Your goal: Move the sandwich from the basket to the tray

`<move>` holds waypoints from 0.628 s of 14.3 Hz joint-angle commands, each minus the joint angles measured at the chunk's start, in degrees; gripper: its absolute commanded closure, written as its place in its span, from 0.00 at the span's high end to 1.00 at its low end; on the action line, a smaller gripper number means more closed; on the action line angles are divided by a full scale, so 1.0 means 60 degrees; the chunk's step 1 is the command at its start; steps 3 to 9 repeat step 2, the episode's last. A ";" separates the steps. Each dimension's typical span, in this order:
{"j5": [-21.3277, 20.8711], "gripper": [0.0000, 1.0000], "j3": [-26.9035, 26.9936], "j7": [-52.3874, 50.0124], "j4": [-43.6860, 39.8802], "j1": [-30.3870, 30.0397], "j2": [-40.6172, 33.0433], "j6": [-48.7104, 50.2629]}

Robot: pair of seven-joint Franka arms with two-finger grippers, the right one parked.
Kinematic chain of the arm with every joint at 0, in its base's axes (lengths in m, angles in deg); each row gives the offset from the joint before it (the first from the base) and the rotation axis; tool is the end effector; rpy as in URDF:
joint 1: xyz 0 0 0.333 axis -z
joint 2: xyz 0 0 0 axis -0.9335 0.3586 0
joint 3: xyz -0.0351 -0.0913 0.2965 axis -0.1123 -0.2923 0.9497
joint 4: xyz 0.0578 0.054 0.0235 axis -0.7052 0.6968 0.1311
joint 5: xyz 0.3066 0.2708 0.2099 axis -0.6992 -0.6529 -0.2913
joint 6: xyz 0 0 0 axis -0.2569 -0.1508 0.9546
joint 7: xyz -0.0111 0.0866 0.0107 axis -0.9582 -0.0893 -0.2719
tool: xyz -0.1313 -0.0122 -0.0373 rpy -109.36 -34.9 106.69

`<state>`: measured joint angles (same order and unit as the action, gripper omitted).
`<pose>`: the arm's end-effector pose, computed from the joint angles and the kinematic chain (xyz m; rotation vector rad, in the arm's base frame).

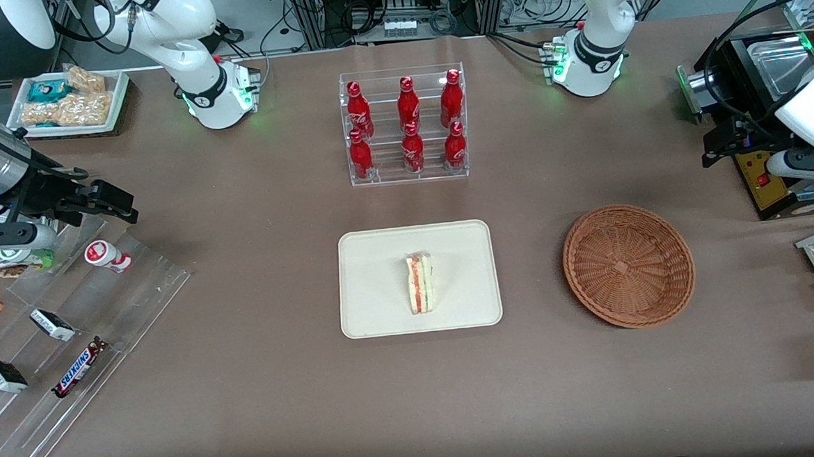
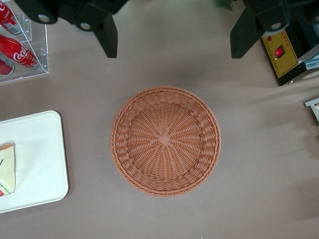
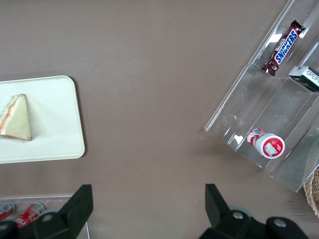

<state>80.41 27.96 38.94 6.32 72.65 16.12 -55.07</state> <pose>0.6093 -0.0092 0.5599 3.0882 -0.2724 -0.0642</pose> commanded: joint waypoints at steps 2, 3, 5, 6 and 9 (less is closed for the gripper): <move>0.0075 1.00 0.0007 -0.0008 -0.0149 0.0121 0.0134 0.0173; 0.0075 1.00 0.0007 -0.0008 -0.0149 0.0121 0.0134 0.0173; 0.0075 1.00 0.0007 -0.0008 -0.0149 0.0121 0.0134 0.0173; 0.0075 1.00 0.0007 -0.0008 -0.0149 0.0121 0.0134 0.0173; 0.0075 1.00 0.0007 -0.0008 -0.0149 0.0121 0.0134 0.0173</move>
